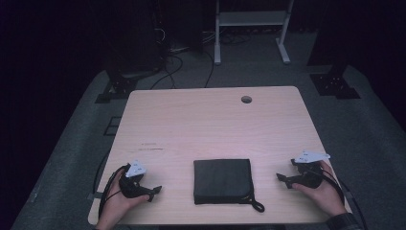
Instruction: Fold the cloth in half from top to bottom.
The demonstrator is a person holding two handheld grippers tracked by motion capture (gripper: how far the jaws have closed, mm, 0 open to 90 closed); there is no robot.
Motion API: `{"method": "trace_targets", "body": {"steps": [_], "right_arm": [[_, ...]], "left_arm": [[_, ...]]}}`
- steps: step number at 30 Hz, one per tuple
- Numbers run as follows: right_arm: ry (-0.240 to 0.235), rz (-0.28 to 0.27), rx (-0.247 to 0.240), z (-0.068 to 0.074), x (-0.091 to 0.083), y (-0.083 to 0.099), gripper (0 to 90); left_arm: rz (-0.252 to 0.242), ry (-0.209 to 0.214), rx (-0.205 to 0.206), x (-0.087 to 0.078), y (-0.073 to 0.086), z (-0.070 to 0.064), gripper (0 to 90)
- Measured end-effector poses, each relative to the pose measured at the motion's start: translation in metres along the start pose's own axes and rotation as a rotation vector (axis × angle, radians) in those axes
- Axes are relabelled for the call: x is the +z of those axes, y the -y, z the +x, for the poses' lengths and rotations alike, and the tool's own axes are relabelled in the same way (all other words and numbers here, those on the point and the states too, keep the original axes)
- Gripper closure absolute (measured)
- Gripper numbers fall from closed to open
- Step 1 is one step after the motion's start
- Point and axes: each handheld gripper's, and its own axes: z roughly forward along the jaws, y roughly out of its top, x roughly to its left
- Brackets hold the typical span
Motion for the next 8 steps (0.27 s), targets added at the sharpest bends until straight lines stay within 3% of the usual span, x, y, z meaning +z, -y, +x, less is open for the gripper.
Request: {"method": "trace_targets", "body": {"steps": [2, 8], "right_arm": [[0.001, 0.0, 0.0, -0.0002, -0.0001, 0.0, 12.5], [0.003, 0.0, 0.003, 0.0, -0.0002, 0.0001, 12.5]], "left_arm": [[-0.022, 0.006, 0.004, 0.0009, 0.0016, 0.0001, 0.0], [-0.023, 0.01, 0.006, 0.001, 0.0016, 0.0001, 0.0]]}}
